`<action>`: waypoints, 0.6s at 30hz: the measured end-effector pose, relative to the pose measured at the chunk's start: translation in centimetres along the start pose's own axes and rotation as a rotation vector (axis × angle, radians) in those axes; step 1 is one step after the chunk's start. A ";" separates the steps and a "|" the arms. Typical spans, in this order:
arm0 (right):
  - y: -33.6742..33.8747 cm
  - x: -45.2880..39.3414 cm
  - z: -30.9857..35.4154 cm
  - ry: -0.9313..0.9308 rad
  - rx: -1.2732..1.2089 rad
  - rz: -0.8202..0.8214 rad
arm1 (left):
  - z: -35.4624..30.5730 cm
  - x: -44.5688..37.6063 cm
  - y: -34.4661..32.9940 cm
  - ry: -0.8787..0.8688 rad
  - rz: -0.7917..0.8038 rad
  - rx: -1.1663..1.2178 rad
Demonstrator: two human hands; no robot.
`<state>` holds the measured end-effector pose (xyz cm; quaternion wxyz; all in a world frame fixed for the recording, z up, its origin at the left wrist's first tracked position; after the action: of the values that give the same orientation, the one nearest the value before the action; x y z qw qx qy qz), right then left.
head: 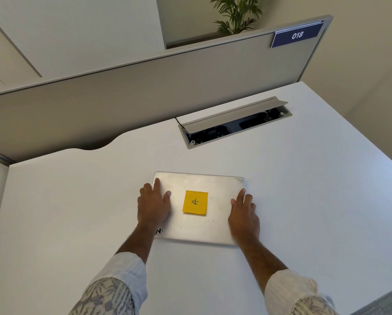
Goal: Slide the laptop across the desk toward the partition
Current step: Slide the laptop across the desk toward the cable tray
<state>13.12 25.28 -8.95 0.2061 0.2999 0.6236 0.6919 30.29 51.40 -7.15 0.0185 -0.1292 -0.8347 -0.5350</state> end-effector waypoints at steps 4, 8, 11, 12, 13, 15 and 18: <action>0.1 0.0 0.1 0.000 0.001 0.001 | -0.1 0.2 -0.1 0.017 -0.004 -0.011; 0.1 0.1 0.0 -0.005 0.032 0.006 | -0.1 0.3 -0.1 0.016 0.001 -0.015; 0.1 0.0 0.0 0.001 0.064 0.010 | 0.0 0.3 -0.2 0.017 -0.001 -0.014; 0.2 0.0 0.0 0.003 0.073 0.010 | 0.0 0.3 -0.2 0.013 -0.003 -0.016; 0.2 0.0 0.0 0.005 0.079 0.010 | 0.1 0.3 -0.2 0.010 -0.006 -0.019; 0.4 -0.1 0.0 0.004 0.086 0.012 | 0.2 0.4 -0.2 0.006 -0.008 -0.034; 0.4 -0.1 -0.1 0.004 0.095 0.017 | 0.3 0.7 0.0 0.012 -0.021 -0.061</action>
<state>13.15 25.12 -8.52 0.1845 0.3132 0.6536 0.6639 29.65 51.76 -7.17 0.0140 -0.1175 -0.8193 -0.5610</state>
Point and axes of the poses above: each hand's wrist, its own x-axis away from the middle knuckle, its own y-axis out of the back of the hand, z = x × y, the point moved 10 cm from there along -x, towards the middle knuckle, and after that the axes turned 9 degrees about x, right-handed, at the moved point
